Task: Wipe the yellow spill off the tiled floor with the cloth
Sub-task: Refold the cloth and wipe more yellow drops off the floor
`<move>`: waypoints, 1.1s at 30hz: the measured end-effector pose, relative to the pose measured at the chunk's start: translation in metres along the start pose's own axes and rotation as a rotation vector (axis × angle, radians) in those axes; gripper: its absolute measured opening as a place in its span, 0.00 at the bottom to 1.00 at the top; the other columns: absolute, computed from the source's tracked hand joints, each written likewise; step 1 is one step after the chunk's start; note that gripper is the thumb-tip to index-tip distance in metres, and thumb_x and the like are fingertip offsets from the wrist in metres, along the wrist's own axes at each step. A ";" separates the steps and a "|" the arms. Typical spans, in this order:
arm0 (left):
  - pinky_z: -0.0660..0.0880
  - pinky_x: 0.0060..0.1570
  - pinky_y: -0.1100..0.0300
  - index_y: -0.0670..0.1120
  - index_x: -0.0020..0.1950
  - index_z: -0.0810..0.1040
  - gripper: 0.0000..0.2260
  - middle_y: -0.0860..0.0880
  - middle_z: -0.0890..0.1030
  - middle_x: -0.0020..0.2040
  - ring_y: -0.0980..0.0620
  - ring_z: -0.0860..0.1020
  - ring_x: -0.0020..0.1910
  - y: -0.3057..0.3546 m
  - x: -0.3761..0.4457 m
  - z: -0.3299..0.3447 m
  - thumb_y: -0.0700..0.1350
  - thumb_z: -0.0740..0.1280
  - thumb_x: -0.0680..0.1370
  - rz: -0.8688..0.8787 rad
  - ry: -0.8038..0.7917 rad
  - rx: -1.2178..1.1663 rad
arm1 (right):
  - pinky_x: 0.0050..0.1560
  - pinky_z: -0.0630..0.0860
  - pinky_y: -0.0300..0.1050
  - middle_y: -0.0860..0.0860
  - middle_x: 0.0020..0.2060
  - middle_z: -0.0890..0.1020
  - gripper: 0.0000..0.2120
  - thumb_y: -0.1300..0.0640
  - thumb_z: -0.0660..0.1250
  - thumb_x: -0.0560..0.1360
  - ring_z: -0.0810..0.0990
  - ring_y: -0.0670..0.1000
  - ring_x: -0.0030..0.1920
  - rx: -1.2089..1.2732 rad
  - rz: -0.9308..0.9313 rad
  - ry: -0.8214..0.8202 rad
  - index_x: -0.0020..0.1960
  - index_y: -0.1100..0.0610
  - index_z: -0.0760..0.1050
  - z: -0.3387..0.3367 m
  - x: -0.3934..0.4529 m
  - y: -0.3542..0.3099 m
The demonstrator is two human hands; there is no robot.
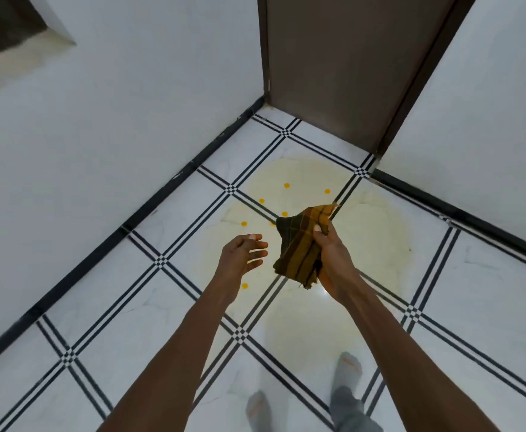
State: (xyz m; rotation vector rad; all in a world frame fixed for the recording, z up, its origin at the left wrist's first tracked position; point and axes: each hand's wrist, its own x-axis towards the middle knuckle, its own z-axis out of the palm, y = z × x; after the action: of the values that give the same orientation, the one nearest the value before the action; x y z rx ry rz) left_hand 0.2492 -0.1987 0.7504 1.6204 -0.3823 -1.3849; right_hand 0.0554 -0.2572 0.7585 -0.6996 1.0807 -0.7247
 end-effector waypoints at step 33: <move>0.79 0.47 0.58 0.44 0.55 0.81 0.08 0.44 0.85 0.48 0.48 0.84 0.45 -0.348 0.539 -0.197 0.43 0.63 0.85 -0.172 -0.194 0.453 | 0.35 0.76 0.48 0.52 0.40 0.81 0.21 0.57 0.53 0.88 0.80 0.52 0.36 -0.928 -0.171 0.481 0.81 0.49 0.63 0.009 0.426 0.472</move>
State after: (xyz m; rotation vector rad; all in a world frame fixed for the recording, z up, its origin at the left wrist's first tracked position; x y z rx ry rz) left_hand 0.4813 -0.3293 0.1344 1.9210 -0.7274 -1.6786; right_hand 0.2722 -0.3246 0.1650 -1.4637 1.8459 -0.5176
